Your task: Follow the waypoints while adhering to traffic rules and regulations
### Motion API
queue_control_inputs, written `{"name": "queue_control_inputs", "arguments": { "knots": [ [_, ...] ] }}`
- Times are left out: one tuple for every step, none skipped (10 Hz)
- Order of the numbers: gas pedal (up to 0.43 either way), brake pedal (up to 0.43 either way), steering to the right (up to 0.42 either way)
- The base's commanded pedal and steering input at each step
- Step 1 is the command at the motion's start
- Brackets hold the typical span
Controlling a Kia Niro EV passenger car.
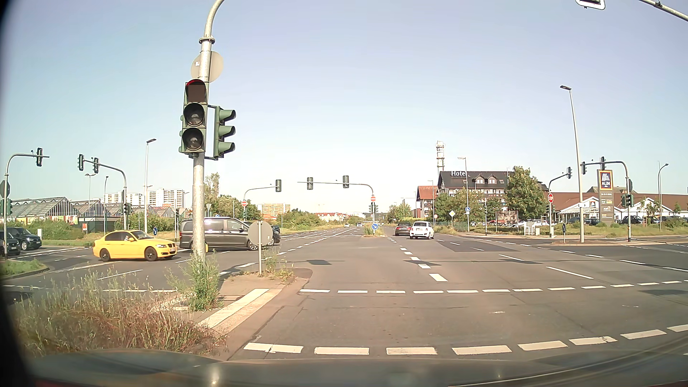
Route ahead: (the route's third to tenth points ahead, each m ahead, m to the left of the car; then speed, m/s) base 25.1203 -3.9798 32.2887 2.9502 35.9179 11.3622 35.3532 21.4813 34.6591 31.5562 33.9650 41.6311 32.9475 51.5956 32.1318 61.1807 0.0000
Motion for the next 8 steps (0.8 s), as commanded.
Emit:
{"name": "queue_control_inputs", "arguments": {
  "knots": [
    [0.000,0.293,-0.001],
    [0.000,0.293,-0.001],
    [0.000,0.293,-0.002],
    [0.000,0.293,-0.001],
    [0.000,0.293,-0.001],
    [0.000,0.293,-0.002],
    [0.000,0.299,-0.002],
    [0.000,0.293,-0.001]
  ]
}}
